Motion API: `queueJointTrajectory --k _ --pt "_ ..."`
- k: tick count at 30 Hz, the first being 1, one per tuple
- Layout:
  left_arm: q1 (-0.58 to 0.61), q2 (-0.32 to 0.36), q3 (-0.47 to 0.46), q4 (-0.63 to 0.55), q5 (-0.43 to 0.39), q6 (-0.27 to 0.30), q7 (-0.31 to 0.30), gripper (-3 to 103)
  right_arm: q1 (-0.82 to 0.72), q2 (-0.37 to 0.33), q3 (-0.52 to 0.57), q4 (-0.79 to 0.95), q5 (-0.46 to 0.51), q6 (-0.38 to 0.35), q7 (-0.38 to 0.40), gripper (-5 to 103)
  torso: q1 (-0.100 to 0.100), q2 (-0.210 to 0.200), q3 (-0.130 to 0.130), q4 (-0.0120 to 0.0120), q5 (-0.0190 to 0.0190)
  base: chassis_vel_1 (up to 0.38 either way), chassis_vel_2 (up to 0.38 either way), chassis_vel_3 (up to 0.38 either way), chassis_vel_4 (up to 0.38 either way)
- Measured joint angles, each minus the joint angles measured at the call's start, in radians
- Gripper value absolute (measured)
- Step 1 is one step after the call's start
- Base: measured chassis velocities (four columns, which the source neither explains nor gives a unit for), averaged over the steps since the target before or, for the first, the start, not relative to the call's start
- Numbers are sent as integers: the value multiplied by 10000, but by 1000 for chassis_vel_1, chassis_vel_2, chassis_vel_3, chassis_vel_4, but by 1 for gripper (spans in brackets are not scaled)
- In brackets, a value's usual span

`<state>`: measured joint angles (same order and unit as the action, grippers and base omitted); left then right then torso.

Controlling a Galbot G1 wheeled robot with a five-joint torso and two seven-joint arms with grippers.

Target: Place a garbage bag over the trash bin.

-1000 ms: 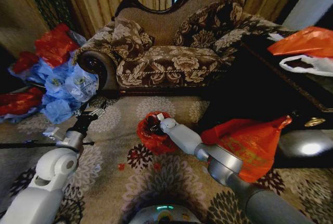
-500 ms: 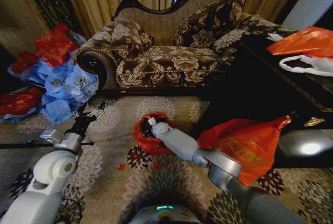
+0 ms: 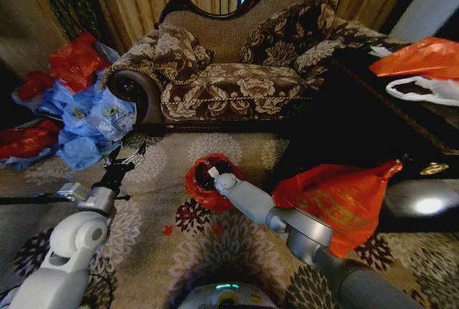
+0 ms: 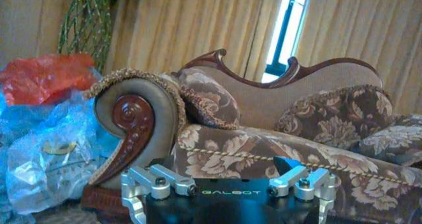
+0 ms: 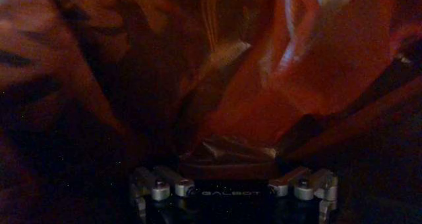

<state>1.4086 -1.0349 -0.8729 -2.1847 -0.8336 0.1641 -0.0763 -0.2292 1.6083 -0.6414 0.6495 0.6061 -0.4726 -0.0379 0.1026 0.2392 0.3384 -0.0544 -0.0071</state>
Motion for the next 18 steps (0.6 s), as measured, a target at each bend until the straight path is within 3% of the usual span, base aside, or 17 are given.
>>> queueJointTrajectory --k 10,18 --pt "343 -284 -72 -248 141 7 -5 100 111 -3 110 -301 143 90 155 98 0 4 1 1 -1 0 0 0 0" --pt "346 -354 -179 -360 118 1 1 100 556 -6 -113 202 578 -327 343 98 3 1 4 -1 -3 0 0 0 0"
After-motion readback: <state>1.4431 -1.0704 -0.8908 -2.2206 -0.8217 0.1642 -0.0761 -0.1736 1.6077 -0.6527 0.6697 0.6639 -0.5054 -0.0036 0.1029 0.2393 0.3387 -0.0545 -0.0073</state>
